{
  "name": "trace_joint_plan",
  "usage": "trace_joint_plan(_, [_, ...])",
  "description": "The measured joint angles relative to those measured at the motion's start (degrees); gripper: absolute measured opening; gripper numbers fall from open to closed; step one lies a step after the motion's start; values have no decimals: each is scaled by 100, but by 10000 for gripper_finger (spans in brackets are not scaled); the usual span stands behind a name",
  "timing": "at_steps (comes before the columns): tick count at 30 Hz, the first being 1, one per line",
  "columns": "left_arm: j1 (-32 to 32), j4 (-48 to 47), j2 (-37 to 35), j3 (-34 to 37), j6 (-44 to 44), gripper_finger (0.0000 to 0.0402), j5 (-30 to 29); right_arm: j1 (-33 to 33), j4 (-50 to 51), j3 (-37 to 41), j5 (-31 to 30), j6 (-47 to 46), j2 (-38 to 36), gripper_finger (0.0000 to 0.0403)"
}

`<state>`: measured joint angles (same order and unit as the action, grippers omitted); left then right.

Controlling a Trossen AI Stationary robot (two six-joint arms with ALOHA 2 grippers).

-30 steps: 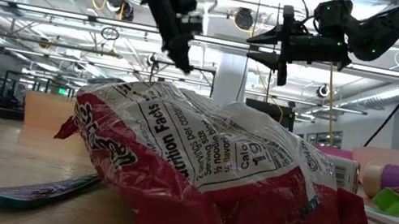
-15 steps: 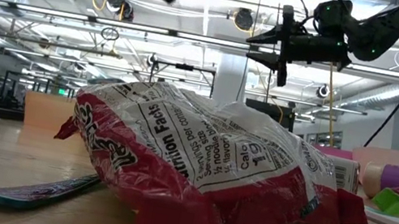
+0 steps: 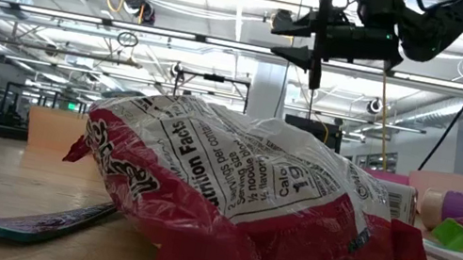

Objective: Pick & Place Food Item
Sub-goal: Put the blue baby spoon into the red bin

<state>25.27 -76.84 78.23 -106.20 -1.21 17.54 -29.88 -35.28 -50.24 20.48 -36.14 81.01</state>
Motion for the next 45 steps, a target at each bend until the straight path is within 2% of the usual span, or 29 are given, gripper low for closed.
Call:
trace_joint_plan(5, [-765, 43, 3, 422, 35, 86, -2, 440, 1, 0, -272, 83, 0, 164])
trace_joint_plan(10, [-1379, 45, 3, 1362, 273, 86, -4, 807, 4, 0, -357, 131, 0, 164])
trace_joint_plan(14, [-1854, 94, 3, 2306, 552, 86, -98, 1168, 95, 0, -1023, 151, 0, 164])
trace_joint_plan(18, [-2434, 444, 5, 3290, 1117, 85, -416, 1495, 132, 0, -1456, 239, 2, 164])
trace_joint_plan(23, [-3390, 1064, 8, 4092, 2172, 85, -693, 1810, 132, 0, -1457, 411, 2, 164])
trace_joint_plan(27, [-4304, 1596, 8, 4389, 3247, 85, -1101, 1951, 129, 0, -1224, 407, 2, 164])
trace_joint_plan(33, [-5353, 1846, 8, 4559, 4520, 85, -1263, 2192, 130, 0, -105, -33, 2, 164])
trace_joint_plan(38, [-5740, 2052, 8, 4562, 5575, 85, -982, 2695, 200, 0, -89, -173, 2, 164])
trace_joint_plan(42, [-5922, 2722, 8, 4562, 6196, 86, -685, 3272, 194, 0, -109, -163, 2, 164])
trace_joint_plan(45, [-6046, 3101, 40, 4562, 6481, 86, -603, 3744, 195, 0, -422, -141, 2, 164])
